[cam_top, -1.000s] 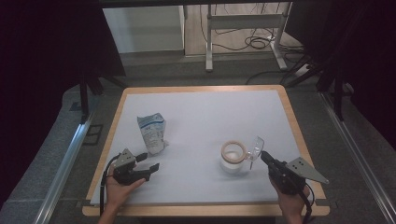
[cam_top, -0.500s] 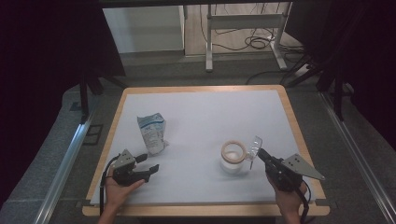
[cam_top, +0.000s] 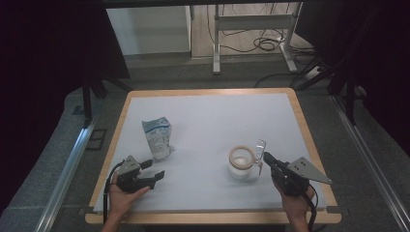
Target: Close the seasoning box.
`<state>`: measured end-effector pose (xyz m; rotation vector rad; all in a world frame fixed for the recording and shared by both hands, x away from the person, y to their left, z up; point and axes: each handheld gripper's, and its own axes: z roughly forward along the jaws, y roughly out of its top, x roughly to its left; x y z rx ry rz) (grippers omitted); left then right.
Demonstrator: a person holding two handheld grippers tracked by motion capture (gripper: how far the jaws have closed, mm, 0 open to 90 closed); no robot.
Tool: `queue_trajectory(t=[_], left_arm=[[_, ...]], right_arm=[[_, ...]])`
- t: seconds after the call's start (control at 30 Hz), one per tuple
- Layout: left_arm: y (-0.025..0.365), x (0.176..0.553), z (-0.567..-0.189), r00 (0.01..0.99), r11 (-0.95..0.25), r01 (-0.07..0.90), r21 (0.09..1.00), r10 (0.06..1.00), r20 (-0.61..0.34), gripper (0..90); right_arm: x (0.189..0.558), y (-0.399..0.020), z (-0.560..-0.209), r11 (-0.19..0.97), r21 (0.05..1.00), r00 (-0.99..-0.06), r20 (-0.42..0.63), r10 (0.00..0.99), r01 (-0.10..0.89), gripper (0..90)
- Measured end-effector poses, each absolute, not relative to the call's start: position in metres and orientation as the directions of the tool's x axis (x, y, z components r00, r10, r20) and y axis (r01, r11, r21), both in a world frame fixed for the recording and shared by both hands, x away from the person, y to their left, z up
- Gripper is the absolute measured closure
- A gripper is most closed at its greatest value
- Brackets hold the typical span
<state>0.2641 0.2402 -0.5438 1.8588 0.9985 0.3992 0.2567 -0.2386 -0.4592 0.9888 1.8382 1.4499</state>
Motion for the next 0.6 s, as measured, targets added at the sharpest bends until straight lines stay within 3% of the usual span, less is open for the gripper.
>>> queue_trajectory(t=[0.6], left_arm=[[0.241,0.262,-0.542,0.616,-0.208,0.458,0.865,0.776,-0.14,29.1]], right_arm=[[0.278,-0.2,-0.467,0.212,0.948,-0.619,-0.02,0.785,0.238,90.0]])
